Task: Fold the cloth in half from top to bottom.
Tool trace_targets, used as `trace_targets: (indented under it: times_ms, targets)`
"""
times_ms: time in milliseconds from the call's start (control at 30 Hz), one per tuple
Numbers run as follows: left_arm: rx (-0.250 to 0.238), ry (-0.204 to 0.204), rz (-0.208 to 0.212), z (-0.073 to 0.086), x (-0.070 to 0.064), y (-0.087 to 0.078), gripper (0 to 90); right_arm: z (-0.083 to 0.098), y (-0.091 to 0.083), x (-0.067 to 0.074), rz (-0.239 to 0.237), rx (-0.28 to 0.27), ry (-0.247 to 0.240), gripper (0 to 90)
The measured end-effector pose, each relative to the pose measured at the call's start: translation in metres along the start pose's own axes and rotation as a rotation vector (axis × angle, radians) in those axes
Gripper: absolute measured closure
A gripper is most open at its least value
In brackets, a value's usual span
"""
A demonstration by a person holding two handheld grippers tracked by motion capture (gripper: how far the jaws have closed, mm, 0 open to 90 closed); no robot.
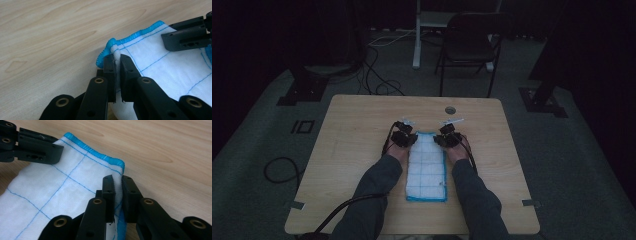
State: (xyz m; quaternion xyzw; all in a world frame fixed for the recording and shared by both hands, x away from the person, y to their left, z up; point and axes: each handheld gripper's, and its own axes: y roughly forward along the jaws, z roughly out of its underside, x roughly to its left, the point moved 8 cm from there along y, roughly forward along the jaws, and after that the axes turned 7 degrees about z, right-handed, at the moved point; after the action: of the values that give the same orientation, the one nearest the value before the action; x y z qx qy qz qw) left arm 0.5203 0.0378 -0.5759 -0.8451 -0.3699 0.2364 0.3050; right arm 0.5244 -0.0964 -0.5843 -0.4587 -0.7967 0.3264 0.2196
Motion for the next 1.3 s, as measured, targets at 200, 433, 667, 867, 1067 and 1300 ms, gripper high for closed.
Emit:
trace_targets:
  times_ms: [200, 433, 667, 867, 1067, 1300]
  targets:
    - [-0.031, 0.005, 0.012, -0.010, -0.001, -0.007, 85.2, -0.007, -0.006, -0.004, -0.012, -0.029, 0.023, 82.9]
    - [-0.066, 0.000, 0.013, -0.020, -0.001, -0.016, 85.1, -0.021, -0.019, -0.004, -0.015, -0.068, 0.008, 82.9]
    - [-0.107, -0.002, 0.038, -0.032, -0.004, -0.026, 85.0, -0.028, -0.028, -0.006, -0.014, -0.105, 0.008, 83.0]
    - [-0.134, 0.006, 0.056, -0.036, -0.008, -0.034, 84.9, -0.032, -0.040, -0.005, -0.011, -0.135, -0.016, 83.0]
    - [-0.164, 0.006, 0.078, -0.037, -0.012, -0.043, 84.6, -0.034, -0.053, -0.002, -0.007, -0.159, -0.039, 83.0]
    - [-0.179, 0.003, 0.092, -0.033, -0.015, -0.052, 84.3, -0.034, -0.065, 0.006, -0.010, -0.189, -0.070, 82.9]
